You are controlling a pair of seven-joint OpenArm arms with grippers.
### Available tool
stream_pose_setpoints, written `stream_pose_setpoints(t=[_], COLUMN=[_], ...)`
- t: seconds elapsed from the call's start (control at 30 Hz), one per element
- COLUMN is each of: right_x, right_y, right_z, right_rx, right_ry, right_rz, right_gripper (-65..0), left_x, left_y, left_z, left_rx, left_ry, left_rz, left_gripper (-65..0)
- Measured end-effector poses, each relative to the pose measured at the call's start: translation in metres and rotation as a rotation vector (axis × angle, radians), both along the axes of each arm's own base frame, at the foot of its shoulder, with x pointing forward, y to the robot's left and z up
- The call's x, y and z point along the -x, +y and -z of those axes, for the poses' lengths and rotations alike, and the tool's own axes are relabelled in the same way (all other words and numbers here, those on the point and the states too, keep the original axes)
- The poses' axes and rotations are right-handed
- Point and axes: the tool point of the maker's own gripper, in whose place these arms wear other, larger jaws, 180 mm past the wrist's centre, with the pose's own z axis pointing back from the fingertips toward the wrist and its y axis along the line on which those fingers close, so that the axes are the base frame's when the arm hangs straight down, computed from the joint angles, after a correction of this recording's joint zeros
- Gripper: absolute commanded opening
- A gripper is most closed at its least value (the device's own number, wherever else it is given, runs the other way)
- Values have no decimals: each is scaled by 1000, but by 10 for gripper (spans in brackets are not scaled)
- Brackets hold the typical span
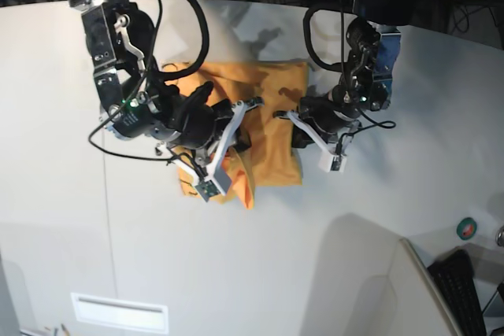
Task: Layout the t-shirt on the table in an organized manner, then fold the t-shirt properly
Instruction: 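Fold the shirt end with the right gripper toward the left gripper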
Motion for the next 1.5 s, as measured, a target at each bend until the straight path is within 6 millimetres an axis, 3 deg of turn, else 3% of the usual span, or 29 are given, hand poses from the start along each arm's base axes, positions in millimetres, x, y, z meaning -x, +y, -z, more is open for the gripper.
stream_pose_setpoints(t=[0.1,0.23,0.33,0.47,0.63,0.8,1.03,1.1,1.2,1.3,1.37,1.5], right_x=[-3,-4,-3,-2,13,1,-1,-2,-1,4,5,4], right_y=[8,3,4,27,53,45,46,45,45,52,53,52], right_z=[12,32,34,24,24,35,42,45,52,52,52,52], right_rx=[-15,2,-8,-55,-53,-37,-31,-23,-16,-28,-31,-25], right_ry=[27,63,62,62,77,81,99,106,125,136,140,135], right_rz=[3,25,31,23,-35,13,17,16,17,8,6,5], right_gripper=[-650,-650,-650,-650,-650,-650,-650,-650,-650,-392,-279,-279], left_x=[6,11,16,12,12,13,17,22,30,48,60,79], left_y=[0,3,15,20,13,15,19,36,78,118,145,201], left_z=[4,4,6,4,4,4,3,-2,-18,-28,-31,-43], left_rx=[4,0,-10,-31,-17,-20,-19,-21,-57,-114,-146,-201], left_ry=[10,9,15,9,11,11,10,-1,-44,-21,16,28], left_rz=[-5,-5,-5,-10,-3,-3,-14,-63,-160,-217,-269,-352], left_gripper=[-650,-650,-650,-650,-650,-650,-650,-650,-650,-650,-650,-650])
